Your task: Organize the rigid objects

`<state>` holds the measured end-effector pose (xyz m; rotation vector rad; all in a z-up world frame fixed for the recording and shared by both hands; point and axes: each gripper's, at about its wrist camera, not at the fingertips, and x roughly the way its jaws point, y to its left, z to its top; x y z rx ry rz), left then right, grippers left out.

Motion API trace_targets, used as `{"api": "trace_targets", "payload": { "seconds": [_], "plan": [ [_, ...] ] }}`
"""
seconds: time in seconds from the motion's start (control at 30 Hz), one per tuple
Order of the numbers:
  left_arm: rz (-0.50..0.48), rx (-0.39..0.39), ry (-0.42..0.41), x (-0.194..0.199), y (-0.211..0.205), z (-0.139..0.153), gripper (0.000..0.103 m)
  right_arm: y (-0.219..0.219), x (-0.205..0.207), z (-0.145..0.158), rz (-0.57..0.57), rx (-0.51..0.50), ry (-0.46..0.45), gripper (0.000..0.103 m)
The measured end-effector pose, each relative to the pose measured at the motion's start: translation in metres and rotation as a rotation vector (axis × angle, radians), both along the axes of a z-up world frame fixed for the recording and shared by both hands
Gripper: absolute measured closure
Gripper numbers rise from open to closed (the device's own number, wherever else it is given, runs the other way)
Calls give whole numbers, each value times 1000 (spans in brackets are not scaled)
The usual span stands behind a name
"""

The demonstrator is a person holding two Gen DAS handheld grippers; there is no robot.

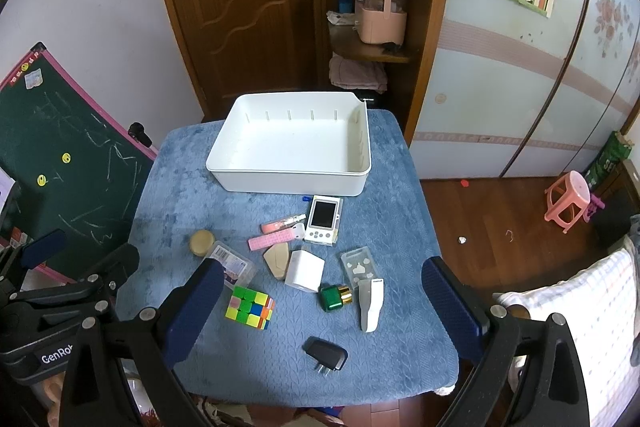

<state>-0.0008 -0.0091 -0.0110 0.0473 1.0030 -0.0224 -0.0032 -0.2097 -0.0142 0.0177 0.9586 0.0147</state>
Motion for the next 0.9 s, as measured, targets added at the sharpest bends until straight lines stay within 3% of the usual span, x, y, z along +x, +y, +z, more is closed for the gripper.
{"api": "trace_targets", "payload": {
  "seconds": [0.9],
  "plan": [
    [0, 0, -2, 0, -1, 1, 1, 1, -3, 4, -2, 1, -2, 3]
  ]
}}
